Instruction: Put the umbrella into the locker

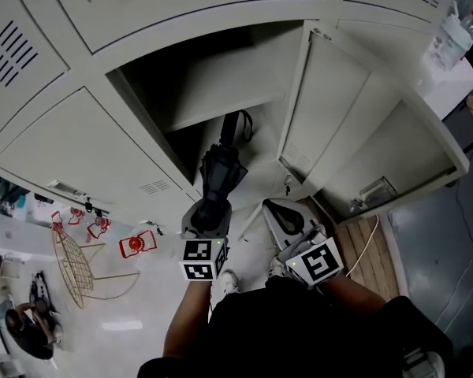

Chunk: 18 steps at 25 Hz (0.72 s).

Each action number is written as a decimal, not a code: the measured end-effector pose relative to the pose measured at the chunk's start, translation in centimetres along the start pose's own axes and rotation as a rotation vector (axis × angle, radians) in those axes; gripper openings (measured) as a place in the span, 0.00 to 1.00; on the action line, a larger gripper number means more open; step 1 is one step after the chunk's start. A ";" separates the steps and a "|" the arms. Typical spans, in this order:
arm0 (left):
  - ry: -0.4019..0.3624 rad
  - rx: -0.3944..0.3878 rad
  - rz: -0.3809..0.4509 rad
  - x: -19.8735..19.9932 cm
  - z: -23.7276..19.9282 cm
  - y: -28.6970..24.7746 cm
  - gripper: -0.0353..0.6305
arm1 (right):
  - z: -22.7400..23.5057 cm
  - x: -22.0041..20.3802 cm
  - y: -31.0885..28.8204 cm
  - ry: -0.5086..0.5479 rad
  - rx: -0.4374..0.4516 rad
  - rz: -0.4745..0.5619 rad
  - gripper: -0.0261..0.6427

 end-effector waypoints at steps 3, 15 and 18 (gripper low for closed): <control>0.005 0.040 -0.011 0.9 -0.4 -1.7 0.38 | 0.6 0.0 0.1 -0.008 0.016 -0.008 0.04; -0.021 0.135 -0.074 4.3 -2.1 -8.1 0.38 | 3.7 -0.1 -0.8 -0.015 0.040 0.015 0.04; -0.020 0.149 -0.090 5.0 -2.8 -9.7 0.38 | 3.9 -0.2 -1.1 -0.019 0.050 0.009 0.04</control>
Point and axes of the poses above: the fingertips, and each gripper's own axes: y backward along the fingers, z to its right, x out of its top, the point moved 8 cm from there along y, backward along the fingers, and after that the axes turned 8 degrees about -x, right-handed, at the moved point
